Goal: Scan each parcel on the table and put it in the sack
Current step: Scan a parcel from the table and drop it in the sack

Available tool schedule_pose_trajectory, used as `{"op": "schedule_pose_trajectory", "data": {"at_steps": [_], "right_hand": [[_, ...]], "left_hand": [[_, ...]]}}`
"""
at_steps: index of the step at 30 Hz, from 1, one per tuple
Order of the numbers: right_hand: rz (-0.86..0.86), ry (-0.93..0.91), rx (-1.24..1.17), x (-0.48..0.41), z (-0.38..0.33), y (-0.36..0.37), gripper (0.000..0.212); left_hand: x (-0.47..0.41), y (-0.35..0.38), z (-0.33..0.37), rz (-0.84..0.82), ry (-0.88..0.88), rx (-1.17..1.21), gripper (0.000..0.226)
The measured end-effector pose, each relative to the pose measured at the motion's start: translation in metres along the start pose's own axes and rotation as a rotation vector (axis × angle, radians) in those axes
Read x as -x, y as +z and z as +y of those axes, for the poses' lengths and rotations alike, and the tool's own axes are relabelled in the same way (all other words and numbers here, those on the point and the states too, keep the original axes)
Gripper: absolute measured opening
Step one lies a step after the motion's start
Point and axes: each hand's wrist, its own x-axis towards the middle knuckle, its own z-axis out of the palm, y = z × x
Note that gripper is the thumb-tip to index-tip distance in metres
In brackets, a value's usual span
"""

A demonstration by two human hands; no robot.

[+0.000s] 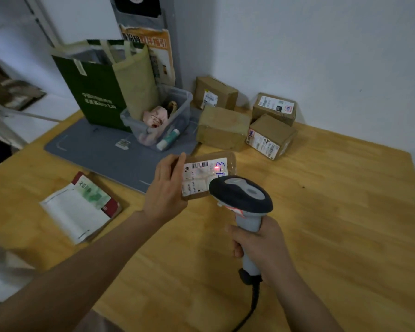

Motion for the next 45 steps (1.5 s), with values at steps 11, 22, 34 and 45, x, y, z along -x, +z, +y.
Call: {"op": "schedule_pose_trajectory", "data": {"at_steps": [11,22,34,45], "right_hand": [[-0.033,-0.039,0.029,0.018,-0.01,0.019,0.014],[-0.043,-0.078,0.058,0.02,-0.01,0.025,0.014],[-0.098,-0.112,0.009,0.024,-0.017,0.041,0.017],[-0.51,-0.173,0.074,0.054,-0.018,0.134,0.027]], "left_hand": [[0.021,-0.021,-0.016,0.025,-0.047,-0.051,0.108],[0.027,-0.03,-0.021,0.028,-0.087,-0.087,0.11],[0.049,-0.044,-0.03,0.133,-0.213,-0.06,0.111],[0.19,-0.12,-0.064,0.631,-1.098,0.41,0.102]]}}
